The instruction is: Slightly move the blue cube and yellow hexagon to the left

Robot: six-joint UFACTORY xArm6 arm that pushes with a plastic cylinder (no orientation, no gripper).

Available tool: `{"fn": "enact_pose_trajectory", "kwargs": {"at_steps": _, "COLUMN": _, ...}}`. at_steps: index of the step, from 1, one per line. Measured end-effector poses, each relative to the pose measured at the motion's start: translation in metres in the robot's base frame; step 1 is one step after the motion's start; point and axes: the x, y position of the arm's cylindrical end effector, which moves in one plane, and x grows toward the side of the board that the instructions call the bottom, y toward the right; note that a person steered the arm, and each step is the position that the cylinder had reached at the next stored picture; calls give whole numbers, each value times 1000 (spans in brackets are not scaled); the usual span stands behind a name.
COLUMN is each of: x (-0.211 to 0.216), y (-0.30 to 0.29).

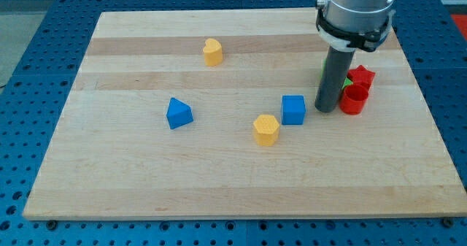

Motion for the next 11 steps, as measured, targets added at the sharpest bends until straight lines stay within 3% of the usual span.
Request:
{"fn": "enact_pose_trajectory", "kwargs": {"at_steps": 4, "x": 11, "y": -84}}
{"fn": "enact_pose_trajectory", "kwargs": {"at_steps": 5, "x": 12, "y": -70}}
{"fn": "enact_pose_trajectory", "kwargs": {"at_steps": 8, "x": 87, "y": -58}}
{"fn": "enact_pose_trajectory", "kwargs": {"at_steps": 9, "x": 85, "y": -98}}
{"fn": "enact_pose_trajectory", "kwargs": {"at_steps": 11, "x": 10, "y": -112}}
